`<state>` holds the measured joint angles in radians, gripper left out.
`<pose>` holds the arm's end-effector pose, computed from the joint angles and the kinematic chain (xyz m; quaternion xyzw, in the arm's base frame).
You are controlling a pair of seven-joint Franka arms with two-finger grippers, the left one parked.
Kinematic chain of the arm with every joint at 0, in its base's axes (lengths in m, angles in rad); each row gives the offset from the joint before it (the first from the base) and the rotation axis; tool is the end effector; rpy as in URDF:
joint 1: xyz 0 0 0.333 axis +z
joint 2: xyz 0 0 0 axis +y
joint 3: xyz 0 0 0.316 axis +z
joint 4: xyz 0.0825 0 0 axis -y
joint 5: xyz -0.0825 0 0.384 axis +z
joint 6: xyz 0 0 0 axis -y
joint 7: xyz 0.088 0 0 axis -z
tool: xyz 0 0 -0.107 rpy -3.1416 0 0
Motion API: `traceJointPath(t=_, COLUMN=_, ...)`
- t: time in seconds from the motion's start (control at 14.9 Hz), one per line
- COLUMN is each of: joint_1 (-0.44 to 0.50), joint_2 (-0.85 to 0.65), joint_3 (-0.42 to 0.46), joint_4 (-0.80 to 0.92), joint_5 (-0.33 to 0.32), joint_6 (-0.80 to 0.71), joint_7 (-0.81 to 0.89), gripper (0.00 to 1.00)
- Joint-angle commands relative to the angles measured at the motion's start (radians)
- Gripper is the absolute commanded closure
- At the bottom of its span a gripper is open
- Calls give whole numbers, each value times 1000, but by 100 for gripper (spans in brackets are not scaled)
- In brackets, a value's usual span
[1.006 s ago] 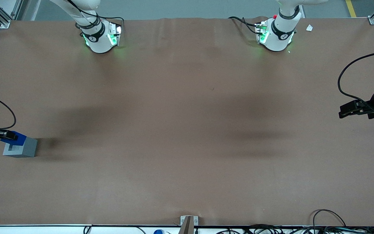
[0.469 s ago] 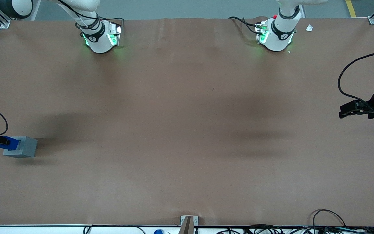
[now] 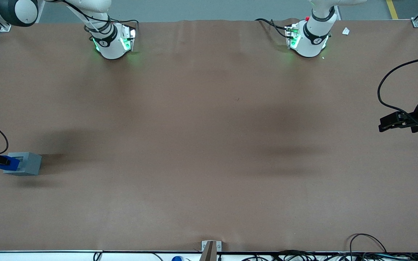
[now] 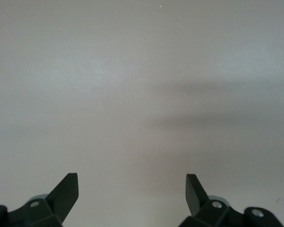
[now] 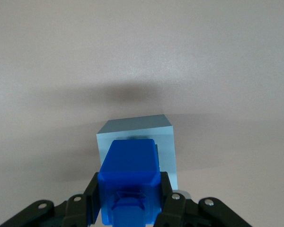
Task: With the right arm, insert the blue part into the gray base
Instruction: 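Lower the blue block into the gray base's opening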
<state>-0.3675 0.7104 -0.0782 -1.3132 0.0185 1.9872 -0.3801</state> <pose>0.6683 -0.3037 0.3159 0.9993 -0.0277 -0.0227 0.0089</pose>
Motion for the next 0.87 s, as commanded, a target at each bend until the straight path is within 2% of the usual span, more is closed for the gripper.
traceJointPath(t=0.0, joint_1=-24, joint_2=17, joint_3=15, joint_4=34, joint_5=-5, joint_6=-44, joint_7=-42, gripper=99)
traceJointPath(t=0.27, joint_1=-28, joint_2=17, joint_3=15, joint_4=29, joint_5=-2, joint_6=-71, joint_7=-75, gripper=99)
traceJointPath(t=0.8, joint_1=-24, joint_2=31, joint_3=15, joint_4=34, joint_5=-6, joint_6=-35, joint_7=-89, gripper=99)
